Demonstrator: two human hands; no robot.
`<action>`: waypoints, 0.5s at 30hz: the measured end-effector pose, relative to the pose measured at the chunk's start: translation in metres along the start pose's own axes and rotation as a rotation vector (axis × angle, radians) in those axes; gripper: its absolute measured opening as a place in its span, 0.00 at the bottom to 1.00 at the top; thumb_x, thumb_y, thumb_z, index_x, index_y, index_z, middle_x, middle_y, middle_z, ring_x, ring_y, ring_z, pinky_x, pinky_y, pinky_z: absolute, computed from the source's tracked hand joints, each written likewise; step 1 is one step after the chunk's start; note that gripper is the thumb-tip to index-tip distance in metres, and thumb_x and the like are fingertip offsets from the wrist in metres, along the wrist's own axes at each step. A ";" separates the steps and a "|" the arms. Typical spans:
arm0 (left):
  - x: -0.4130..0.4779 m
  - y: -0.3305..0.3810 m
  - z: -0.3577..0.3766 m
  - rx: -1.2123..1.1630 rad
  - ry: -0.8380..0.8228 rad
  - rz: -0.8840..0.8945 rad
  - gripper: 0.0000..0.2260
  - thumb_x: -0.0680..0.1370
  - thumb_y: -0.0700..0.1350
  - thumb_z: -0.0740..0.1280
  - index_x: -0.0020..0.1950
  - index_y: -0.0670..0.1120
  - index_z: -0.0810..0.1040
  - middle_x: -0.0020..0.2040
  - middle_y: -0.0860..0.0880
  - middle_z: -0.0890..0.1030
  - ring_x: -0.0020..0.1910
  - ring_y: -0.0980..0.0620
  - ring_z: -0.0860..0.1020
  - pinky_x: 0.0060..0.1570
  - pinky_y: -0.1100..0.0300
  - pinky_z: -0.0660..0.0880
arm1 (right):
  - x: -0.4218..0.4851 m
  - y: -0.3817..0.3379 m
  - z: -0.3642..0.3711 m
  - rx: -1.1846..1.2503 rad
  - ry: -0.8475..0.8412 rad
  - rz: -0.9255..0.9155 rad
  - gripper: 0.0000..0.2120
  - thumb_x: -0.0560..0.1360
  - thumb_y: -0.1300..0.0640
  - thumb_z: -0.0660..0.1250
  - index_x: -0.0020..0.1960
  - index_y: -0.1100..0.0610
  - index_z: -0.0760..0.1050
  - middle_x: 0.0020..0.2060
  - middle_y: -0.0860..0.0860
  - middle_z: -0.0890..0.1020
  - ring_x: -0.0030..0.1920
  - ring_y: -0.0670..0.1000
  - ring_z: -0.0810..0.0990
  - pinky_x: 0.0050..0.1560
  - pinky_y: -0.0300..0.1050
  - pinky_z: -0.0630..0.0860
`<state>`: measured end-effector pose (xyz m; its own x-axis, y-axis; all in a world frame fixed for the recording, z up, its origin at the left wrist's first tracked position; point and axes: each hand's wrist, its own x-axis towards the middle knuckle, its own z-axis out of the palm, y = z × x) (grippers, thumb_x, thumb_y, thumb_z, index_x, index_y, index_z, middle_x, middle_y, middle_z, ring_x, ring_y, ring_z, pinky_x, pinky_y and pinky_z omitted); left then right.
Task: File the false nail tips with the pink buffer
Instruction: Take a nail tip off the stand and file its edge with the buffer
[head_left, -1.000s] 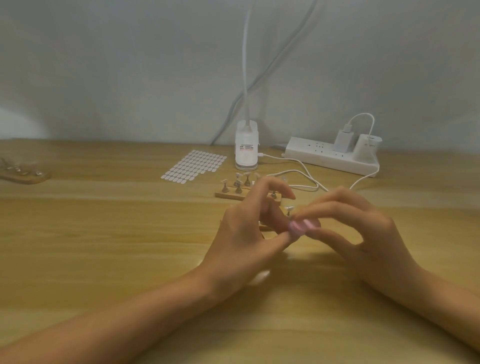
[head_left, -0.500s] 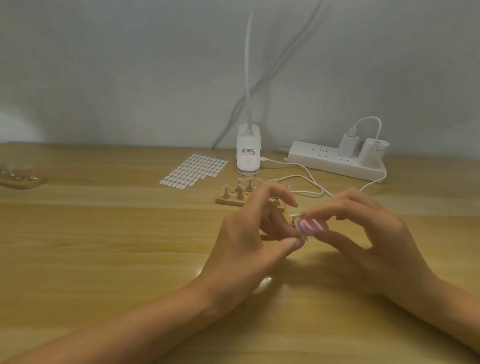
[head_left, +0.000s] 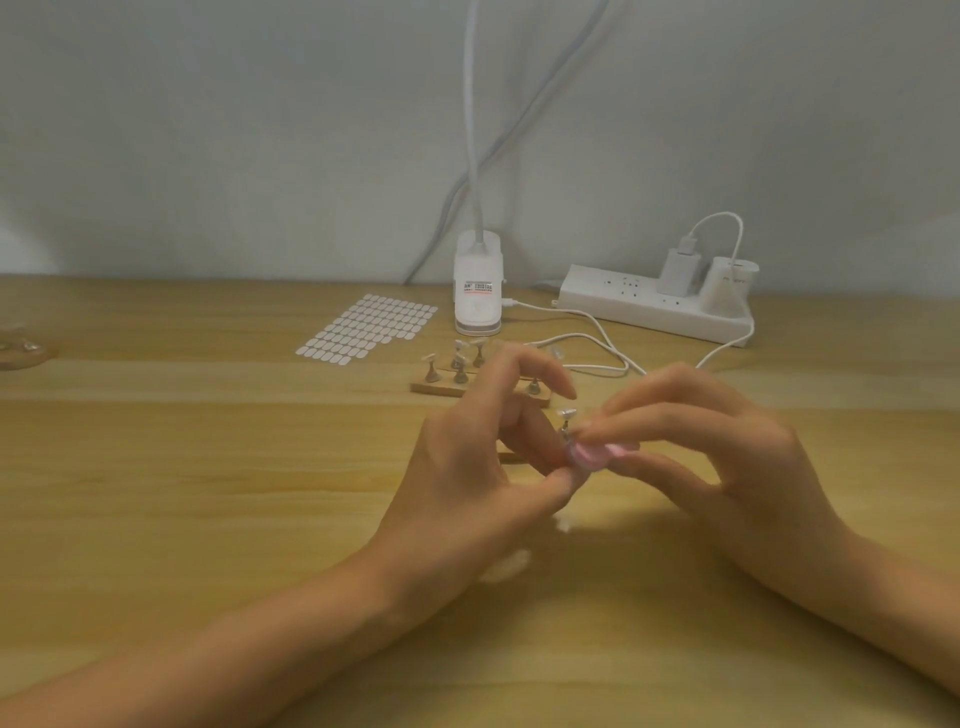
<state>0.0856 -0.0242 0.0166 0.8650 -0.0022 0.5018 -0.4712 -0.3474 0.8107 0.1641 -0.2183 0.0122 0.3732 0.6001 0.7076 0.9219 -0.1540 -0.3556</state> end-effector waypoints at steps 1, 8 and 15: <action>0.000 0.000 0.000 -0.007 0.000 -0.006 0.18 0.73 0.37 0.77 0.55 0.51 0.73 0.33 0.57 0.81 0.35 0.62 0.81 0.36 0.78 0.68 | 0.000 0.000 0.000 0.012 0.004 0.015 0.10 0.76 0.58 0.72 0.57 0.52 0.81 0.50 0.50 0.82 0.53 0.48 0.82 0.53 0.43 0.78; 0.000 0.002 0.001 -0.021 -0.006 -0.004 0.16 0.74 0.40 0.77 0.56 0.50 0.73 0.33 0.57 0.81 0.36 0.62 0.81 0.36 0.77 0.69 | 0.001 -0.002 0.000 0.032 0.003 0.017 0.11 0.76 0.59 0.70 0.56 0.52 0.81 0.51 0.49 0.82 0.54 0.48 0.82 0.55 0.41 0.77; 0.000 -0.001 0.000 -0.023 -0.003 -0.008 0.17 0.73 0.39 0.77 0.56 0.50 0.73 0.33 0.57 0.81 0.36 0.62 0.80 0.35 0.77 0.68 | -0.001 -0.002 0.000 0.019 0.010 0.022 0.10 0.76 0.61 0.71 0.56 0.55 0.83 0.52 0.50 0.83 0.55 0.50 0.83 0.55 0.47 0.79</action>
<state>0.0863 -0.0240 0.0163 0.8693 -0.0020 0.4943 -0.4679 -0.3261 0.8214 0.1622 -0.2187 0.0123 0.3943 0.5890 0.7054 0.9114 -0.1524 -0.3823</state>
